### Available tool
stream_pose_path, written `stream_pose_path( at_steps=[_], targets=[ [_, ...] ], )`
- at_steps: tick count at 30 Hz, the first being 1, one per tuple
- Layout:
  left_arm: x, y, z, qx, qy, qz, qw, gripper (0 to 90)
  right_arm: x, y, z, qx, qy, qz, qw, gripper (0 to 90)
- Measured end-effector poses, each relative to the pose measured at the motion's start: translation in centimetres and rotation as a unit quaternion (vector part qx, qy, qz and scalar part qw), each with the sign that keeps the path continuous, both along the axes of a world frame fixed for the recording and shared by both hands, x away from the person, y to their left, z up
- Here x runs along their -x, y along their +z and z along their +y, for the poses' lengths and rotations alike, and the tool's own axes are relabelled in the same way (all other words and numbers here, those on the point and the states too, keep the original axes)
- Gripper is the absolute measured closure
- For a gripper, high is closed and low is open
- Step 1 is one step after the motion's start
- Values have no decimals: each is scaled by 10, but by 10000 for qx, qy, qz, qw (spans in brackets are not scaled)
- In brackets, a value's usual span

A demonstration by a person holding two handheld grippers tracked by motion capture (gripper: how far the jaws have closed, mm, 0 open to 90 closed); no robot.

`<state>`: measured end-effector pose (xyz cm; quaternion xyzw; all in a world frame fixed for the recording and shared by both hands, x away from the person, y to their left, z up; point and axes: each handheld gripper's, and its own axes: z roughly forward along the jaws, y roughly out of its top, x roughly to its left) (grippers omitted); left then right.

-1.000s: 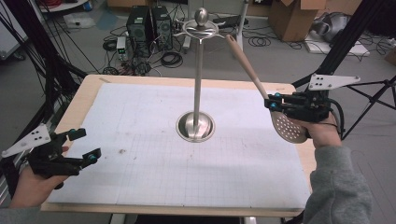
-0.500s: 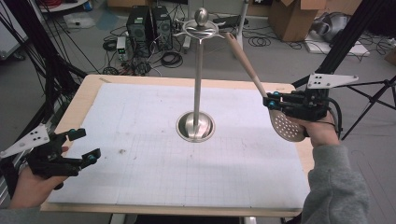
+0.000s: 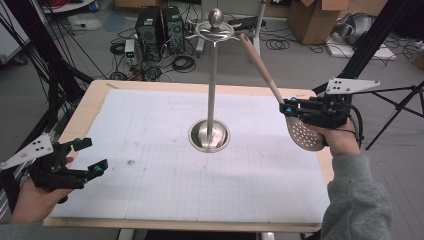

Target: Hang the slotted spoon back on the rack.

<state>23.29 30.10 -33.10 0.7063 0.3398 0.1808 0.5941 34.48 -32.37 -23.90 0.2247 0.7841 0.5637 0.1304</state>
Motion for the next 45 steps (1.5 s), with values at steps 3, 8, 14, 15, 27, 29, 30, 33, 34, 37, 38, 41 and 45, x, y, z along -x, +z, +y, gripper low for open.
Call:
stream_pose_path(
  at_steps=[3,8,14,15,27,29,30,33,34,37,38,41,45],
  targets=[
    [0,0,0,2,10,16,10000,41,-1,-1,2,51,12,10,10000,780],
    [0,0,0,-2,-3,8,10000,41,-2,-1,5,57,-11,-30,10000,780],
    [0,0,0,-12,9,21,10000,41,-3,-3,9,107,-64,-3,9999,780],
    [0,-1,0,-20,7,19,10000,41,-4,-3,10,105,-70,14,9999,780],
    [1,0,-2,-23,-25,17,10000,41,-7,-9,17,111,-177,-27,9998,780],
    [1,0,-1,-29,-27,10,10000,41,-8,-12,19,147,-167,10,9998,780],
    [1,0,-1,-12,-13,14,10000,41,-9,-13,20,156,-159,-6,9998,780],
    [1,0,-1,-14,-7,10,10000,41,-10,-14,22,176,-163,7,9997,781],
    [1,0,0,-10,-4,13,10000,41,-11,-14,23,182,-158,17,9997,781],
    [1,0,-1,-17,-15,28,10000,41,-11,-15,25,210,-170,22,9996,781],
    [1,0,-1,-28,-18,23,10000,41,-12,-15,25,213,-169,25,9996,781],
    [1,-1,-1,-25,-11,29,10000,41,-12,-16,27,229,-194,18,9995,781],
    [1,-1,-1,-32,-12,30,10000,41,-14,-17,29,259,-187,23,9995,781]
  ],
)
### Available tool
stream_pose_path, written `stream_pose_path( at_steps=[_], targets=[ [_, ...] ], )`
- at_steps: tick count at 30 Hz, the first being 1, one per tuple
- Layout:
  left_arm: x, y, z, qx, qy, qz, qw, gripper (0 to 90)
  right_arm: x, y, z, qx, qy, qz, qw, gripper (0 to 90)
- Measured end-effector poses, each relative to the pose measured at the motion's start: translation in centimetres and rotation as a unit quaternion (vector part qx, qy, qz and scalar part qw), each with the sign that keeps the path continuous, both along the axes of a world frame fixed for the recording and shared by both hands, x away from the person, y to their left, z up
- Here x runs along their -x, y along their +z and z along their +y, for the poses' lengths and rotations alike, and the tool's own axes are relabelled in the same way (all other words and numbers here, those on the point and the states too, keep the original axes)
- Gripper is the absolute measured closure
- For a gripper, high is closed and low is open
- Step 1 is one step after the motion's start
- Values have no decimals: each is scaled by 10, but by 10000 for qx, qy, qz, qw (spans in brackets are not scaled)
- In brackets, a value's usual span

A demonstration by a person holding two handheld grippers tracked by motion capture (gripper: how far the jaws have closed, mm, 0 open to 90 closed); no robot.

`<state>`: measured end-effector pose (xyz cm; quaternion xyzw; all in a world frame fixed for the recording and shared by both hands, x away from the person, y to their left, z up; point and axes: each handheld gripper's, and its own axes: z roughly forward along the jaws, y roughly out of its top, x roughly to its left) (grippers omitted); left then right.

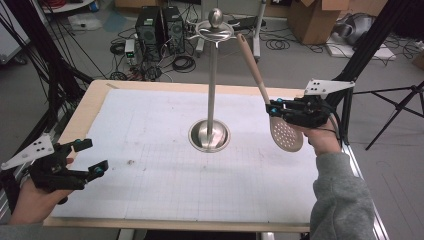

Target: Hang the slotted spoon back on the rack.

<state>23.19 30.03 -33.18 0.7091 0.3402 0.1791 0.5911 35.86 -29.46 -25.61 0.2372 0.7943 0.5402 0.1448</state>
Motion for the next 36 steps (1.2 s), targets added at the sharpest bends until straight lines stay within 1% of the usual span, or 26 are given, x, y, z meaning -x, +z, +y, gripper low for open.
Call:
stream_pose_path(
  at_steps=[6,8,11,12,14,16,19,21,23,28,30,33,34,35,36],
  targets=[
    [0,0,0,12,5,6,10000,41,-3,-3,6,26,23,64,10000,781],
    [0,0,1,19,6,15,10000,41,-5,-4,8,46,24,34,10000,781],
    [0,-1,2,16,12,31,10000,41,-7,-6,10,-9,-4,85,10000,781],
    [0,-1,2,17,13,32,10000,41,-8,-7,11,-19,12,59,10000,781],
    [0,-1,2,18,16,32,10000,41,-8,-8,13,-16,21,101,9999,781],
    [0,-1,3,16,25,30,10000,41,-9,-10,14,-11,39,82,10000,781],
    [1,-2,3,16,35,32,10000,41,-10,-11,16,-25,62,114,9999,781],
    [1,-2,3,11,32,55,10000,41,-12,-12,17,-33,84,110,9999,781],
    [1,-2,3,4,26,80,10000,41,-12,-13,19,-42,79,156,9998,780],
    [2,-1,5,24,45,54,10000,41,-14,-15,25,-40,92,146,9998,781],
    [2,-1,5,19,47,51,10000,41,-14,-15,26,-16,80,198,9998,781],
    [2,-1,5,23,61,61,10000,41,-16,-16,28,0,87,167,9998,781],
    [2,-1,5,32,59,56,10000,41,-16,-16,29,-5,76,196,9998,781],
    [2,-1,6,20,56,54,10000,41,-17,-17,30,0,80,134,9999,781],
    [3,-1,6,30,56,43,10000,41,-17,-17,30,14,72,192,9998,781]
  ],
)
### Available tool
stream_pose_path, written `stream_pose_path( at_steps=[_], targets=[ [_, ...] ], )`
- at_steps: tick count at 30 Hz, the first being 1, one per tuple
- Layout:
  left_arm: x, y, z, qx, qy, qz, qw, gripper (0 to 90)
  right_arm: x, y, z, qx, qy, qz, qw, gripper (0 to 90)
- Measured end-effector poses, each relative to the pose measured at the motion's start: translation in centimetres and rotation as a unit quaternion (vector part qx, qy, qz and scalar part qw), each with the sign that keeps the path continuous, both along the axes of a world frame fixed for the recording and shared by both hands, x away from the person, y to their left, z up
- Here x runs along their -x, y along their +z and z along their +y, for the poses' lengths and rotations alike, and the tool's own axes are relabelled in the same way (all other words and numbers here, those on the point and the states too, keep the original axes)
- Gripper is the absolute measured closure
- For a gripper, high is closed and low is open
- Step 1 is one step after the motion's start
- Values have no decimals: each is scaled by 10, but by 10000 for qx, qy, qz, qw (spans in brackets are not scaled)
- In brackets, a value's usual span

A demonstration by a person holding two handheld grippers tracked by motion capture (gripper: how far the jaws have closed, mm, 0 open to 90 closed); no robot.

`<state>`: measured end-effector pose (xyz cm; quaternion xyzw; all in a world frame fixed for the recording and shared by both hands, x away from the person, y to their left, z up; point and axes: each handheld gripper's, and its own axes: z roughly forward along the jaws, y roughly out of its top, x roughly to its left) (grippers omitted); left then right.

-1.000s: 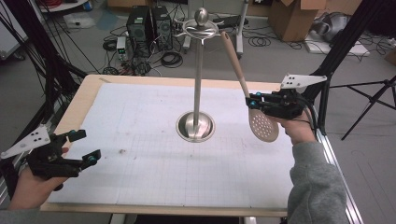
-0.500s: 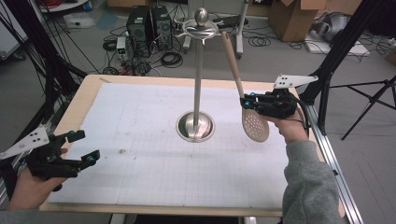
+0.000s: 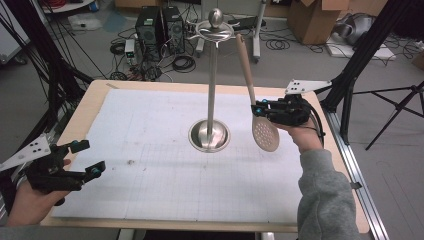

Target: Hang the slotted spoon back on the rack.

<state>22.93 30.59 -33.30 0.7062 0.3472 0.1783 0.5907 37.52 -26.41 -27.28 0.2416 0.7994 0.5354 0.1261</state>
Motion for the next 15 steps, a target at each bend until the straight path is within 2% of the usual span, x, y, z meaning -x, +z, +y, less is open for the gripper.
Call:
stream_pose_path(
  at_steps=[15],
  targets=[
    [3,2,4,26,32,-24,10000,41,-4,-1,12,162,-101,-11,9998,780]
  ],
)
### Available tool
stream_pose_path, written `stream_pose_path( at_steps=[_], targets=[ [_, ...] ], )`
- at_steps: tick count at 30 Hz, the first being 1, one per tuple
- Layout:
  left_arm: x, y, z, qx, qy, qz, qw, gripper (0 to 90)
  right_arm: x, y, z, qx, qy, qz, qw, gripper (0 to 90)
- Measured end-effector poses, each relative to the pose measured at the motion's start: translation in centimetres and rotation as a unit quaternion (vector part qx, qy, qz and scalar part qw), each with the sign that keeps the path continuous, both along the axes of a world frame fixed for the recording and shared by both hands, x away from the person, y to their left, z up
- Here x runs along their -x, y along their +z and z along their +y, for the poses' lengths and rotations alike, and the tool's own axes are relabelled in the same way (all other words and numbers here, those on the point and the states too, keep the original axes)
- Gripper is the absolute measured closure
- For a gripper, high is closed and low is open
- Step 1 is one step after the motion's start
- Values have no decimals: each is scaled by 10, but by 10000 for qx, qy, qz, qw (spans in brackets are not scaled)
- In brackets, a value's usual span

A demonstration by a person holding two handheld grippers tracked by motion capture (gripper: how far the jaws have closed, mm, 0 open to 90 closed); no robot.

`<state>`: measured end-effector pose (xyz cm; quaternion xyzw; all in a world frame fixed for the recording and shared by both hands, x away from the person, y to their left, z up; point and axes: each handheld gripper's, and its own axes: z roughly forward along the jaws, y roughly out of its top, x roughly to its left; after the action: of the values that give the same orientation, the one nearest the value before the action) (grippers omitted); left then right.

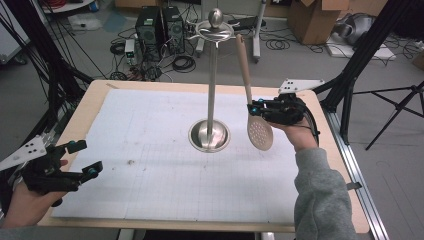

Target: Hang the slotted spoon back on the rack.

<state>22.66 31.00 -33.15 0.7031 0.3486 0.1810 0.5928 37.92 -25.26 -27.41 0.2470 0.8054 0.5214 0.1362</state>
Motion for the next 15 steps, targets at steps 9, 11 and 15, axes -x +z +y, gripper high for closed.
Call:
stream_pose_path(
  at_steps=[9,11,15],
  targets=[
    [1,0,1,1,5,-2,10000,41,-4,-3,10,-4,-26,76,10000,779],
    [1,0,1,3,4,-7,10000,41,-5,-4,12,15,-32,44,10000,778],
    [2,1,2,6,15,-13,10000,41,-7,-5,16,7,-28,63,10000,778]
  ],
)
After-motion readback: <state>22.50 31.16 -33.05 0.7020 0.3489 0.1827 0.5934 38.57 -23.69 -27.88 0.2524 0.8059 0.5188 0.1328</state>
